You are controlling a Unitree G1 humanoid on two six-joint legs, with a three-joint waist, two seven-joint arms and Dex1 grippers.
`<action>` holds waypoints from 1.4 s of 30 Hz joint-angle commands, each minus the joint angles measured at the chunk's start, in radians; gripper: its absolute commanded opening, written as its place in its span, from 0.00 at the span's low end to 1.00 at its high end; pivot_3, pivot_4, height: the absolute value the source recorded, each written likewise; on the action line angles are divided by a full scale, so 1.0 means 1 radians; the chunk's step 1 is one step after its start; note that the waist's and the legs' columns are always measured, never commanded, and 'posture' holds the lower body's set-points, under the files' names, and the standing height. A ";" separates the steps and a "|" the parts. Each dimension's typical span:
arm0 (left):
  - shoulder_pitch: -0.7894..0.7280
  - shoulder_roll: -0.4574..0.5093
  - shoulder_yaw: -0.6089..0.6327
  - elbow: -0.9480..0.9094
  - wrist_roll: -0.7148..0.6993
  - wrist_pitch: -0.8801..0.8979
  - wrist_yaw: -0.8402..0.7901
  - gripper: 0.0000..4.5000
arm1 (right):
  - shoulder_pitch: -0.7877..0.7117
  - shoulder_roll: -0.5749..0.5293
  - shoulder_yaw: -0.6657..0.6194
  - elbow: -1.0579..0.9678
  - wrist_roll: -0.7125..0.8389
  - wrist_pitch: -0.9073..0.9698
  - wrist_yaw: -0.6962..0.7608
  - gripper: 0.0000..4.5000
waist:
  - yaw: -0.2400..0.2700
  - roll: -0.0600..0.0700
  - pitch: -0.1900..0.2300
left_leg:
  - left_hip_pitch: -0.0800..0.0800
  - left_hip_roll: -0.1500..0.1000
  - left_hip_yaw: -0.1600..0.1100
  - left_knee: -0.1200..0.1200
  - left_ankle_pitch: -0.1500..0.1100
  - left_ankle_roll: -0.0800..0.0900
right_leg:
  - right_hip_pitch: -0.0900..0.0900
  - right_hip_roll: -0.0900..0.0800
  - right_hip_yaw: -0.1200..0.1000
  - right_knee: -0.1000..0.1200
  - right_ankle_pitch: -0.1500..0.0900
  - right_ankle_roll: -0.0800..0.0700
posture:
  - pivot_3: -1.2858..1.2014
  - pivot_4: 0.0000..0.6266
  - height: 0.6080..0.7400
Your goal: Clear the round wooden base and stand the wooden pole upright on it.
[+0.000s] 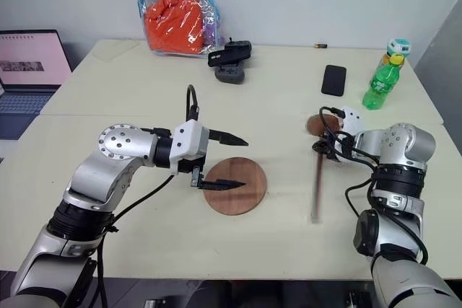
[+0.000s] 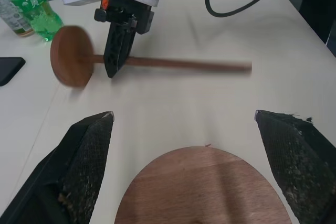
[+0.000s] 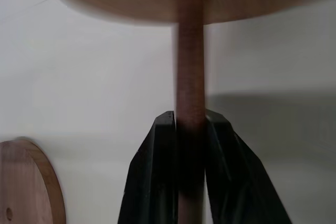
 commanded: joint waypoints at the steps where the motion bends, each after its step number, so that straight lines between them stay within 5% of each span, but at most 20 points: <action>1: 0.004 0.009 0.019 0.002 0.000 -0.016 0.000 1.00 | -0.050 0.022 -0.085 -0.077 -0.006 0.040 -0.025 0.05 | 0.000 0.000 0.000 | 0.000 0.000 0.000 0.000 0.000 0.000 | 0.000 0.000 0.000 0.000 0.000 0.000 | 0.52 0.24 1.00; 7: 0.048 0.072 0.074 0.013 -0.010 0.000 0.001 1.00 | -0.079 0.055 -0.085 -0.272 0.066 0.020 0.008 0.05 | -0.003 0.000 0.000 | -0.001 0.000 0.003 0.000 0.000 0.000 | -0.005 0.000 0.001 0.004 0.000 0.000 | 0.52 0.24 1.00; 12: 0.160 0.153 0.198 -0.056 -0.093 0.112 0.023 1.00 | 0.014 0.101 0.108 -0.643 0.158 -0.345 0.231 0.05 | -0.022 0.001 0.000 | -0.012 0.002 0.003 0.002 0.000 0.000 | -0.019 -0.001 0.001 0.012 0.000 0.000 | 0.52 0.24 1.00; 17: 0.310 0.217 0.287 -0.112 -0.125 0.132 0.028 1.00 | 0.155 0.166 0.306 -0.788 0.107 -0.673 0.335 0.05 | -0.041 0.001 -0.001 | -0.012 0.004 -0.001 0.001 0.000 0.000 | -0.018 0.000 0.001 0.012 0.000 0.000 | 0.52 0.24 1.00; 30: 0.559 0.308 0.401 -0.184 -0.160 0.127 0.012 1.00 | 0.357 0.321 0.646 -0.616 -0.108 -1.344 0.483 0.05 | -0.027 0.002 -0.001 | -0.010 0.003 -0.002 0.004 0.001 0.000 | -0.017 -0.001 0.000 0.014 0.000 0.000 | 0.52 0.24 1.00; 42: 0.554 0.301 0.341 -0.226 -0.128 0.141 0.073 1.00 | 0.405 0.325 0.743 -0.475 -0.140 -1.494 0.555 0.05 | -0.023 0.002 -0.001 | -0.010 0.002 -0.002 0.005 0.001 0.000 | -0.016 -0.001 -0.001 0.014 0.000 0.000 | 0.52 0.24 1.00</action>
